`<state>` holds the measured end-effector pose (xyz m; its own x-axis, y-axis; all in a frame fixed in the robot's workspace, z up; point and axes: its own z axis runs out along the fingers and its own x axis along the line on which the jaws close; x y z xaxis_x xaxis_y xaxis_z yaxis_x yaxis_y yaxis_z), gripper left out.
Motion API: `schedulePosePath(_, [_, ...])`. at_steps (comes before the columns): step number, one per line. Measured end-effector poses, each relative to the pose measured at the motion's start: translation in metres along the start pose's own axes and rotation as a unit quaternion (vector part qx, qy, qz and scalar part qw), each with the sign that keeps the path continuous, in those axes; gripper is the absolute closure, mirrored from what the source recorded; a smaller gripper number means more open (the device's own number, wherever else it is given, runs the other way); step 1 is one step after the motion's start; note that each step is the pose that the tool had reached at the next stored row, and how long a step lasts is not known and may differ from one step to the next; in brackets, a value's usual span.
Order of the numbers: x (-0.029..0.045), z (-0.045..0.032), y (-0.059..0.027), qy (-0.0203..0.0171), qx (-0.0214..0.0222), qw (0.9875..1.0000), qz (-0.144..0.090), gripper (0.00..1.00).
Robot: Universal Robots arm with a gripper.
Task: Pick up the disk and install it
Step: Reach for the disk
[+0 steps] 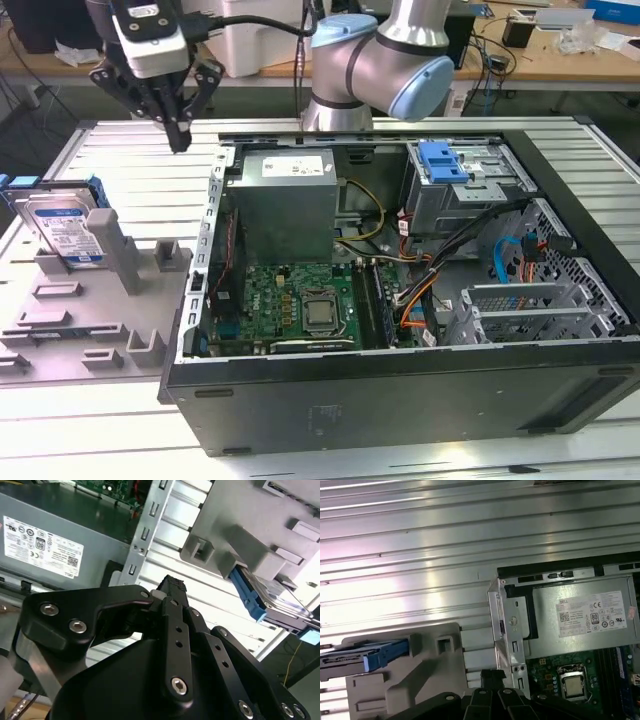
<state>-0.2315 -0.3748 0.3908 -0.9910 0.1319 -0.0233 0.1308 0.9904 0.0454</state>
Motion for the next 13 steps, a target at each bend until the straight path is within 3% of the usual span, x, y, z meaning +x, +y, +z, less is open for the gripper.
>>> schedulePosePath(13, [0.0578, 0.0002, -0.0012, -0.0002, 0.0001, 1.0, 0.005, 0.89])
